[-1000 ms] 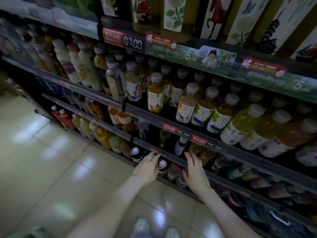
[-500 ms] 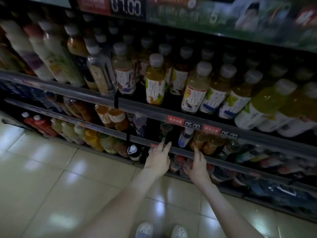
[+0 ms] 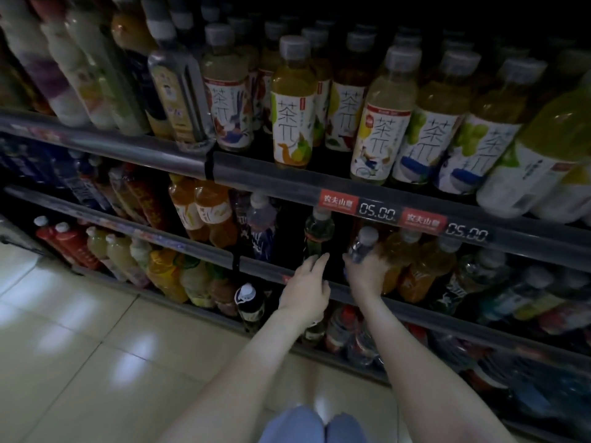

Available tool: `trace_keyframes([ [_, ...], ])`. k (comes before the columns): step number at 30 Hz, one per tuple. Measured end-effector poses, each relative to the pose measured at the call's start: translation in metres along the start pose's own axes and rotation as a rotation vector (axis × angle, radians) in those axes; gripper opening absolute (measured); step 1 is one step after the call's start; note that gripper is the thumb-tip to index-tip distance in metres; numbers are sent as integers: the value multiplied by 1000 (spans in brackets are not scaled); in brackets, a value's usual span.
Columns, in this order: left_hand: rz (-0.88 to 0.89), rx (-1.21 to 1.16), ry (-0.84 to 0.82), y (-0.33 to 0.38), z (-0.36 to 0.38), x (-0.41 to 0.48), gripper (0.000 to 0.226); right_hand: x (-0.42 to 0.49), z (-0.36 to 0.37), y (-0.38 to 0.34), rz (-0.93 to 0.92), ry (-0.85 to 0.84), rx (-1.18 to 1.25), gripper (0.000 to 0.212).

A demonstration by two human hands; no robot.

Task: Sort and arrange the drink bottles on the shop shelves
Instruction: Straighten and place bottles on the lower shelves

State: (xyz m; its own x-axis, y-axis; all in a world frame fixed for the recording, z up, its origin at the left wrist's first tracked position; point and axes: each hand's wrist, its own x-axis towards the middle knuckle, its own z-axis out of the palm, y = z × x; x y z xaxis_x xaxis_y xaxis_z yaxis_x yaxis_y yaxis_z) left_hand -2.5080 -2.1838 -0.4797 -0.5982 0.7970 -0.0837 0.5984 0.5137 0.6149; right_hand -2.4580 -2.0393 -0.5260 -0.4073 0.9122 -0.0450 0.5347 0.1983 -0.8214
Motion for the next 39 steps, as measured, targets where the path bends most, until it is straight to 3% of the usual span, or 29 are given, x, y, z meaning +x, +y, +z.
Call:
trace_keyframes([
  [4,26,-24,-7,-18,-1,-7,55,-10,-4,-6,-51,51,91,36],
  [11,70,-32,-141,16,-17,-36,65,-86,-84,-38,-171,-84,288,50],
  [16,142,-168,-252,84,-33,-57,77,-140,-173,-78,-34,-140,290,56],
  [20,205,-192,-384,143,-40,-79,72,-175,-238,-77,84,-51,279,60],
  [25,299,-139,-451,214,-27,-110,59,-200,-312,-53,138,34,376,53],
  [32,345,-84,-476,309,34,-161,56,-228,-415,14,231,-7,339,48],
  [39,310,-140,-533,392,122,-204,66,-238,-515,85,245,70,274,40],
])
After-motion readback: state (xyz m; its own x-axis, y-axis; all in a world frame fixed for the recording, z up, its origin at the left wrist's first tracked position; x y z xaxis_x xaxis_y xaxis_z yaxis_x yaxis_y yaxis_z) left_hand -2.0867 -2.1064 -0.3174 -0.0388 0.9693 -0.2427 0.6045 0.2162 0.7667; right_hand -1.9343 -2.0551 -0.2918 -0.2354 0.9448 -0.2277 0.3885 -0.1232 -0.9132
